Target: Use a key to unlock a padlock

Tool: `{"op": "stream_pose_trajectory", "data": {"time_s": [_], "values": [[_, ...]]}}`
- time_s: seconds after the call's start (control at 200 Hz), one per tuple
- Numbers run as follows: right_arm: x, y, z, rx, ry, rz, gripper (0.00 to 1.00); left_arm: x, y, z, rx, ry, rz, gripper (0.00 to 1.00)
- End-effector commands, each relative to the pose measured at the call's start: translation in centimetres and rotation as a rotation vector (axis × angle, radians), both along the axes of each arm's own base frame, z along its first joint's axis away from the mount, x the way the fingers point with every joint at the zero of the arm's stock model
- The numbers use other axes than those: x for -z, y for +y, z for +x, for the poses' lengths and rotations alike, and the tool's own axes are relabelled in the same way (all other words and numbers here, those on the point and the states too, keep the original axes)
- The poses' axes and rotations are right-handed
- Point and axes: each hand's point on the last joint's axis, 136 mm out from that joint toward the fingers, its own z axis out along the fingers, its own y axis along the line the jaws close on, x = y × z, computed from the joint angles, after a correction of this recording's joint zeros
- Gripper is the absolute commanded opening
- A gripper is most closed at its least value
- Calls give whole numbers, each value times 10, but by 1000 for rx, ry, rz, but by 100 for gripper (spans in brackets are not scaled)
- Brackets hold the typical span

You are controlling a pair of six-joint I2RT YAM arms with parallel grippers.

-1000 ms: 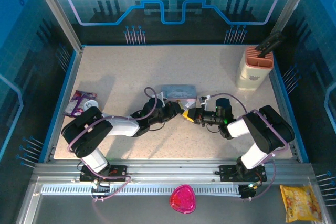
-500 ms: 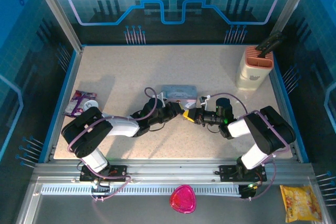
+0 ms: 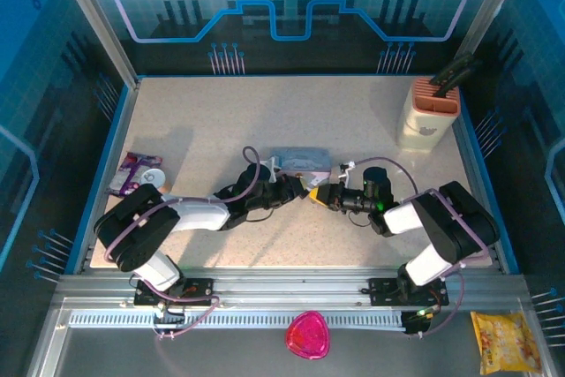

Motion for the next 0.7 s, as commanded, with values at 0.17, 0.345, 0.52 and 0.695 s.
{"op": "stream_pose_trajectory", "data": {"time_s": [0.17,0.345,0.52,0.695], "values": [[-10,-12,1,6,-125,-156,0,-18,-7,2,114,-77,30,7],[-30,-8,-12,-81,-239,-175,0,5,0,2,132,-57,142,10],[-52,-8,-17,-105,-373,-212,0,31,5,-3,155,-26,211,15],[-72,4,-23,-148,-500,-210,0,48,7,-10,180,16,238,21]]}}
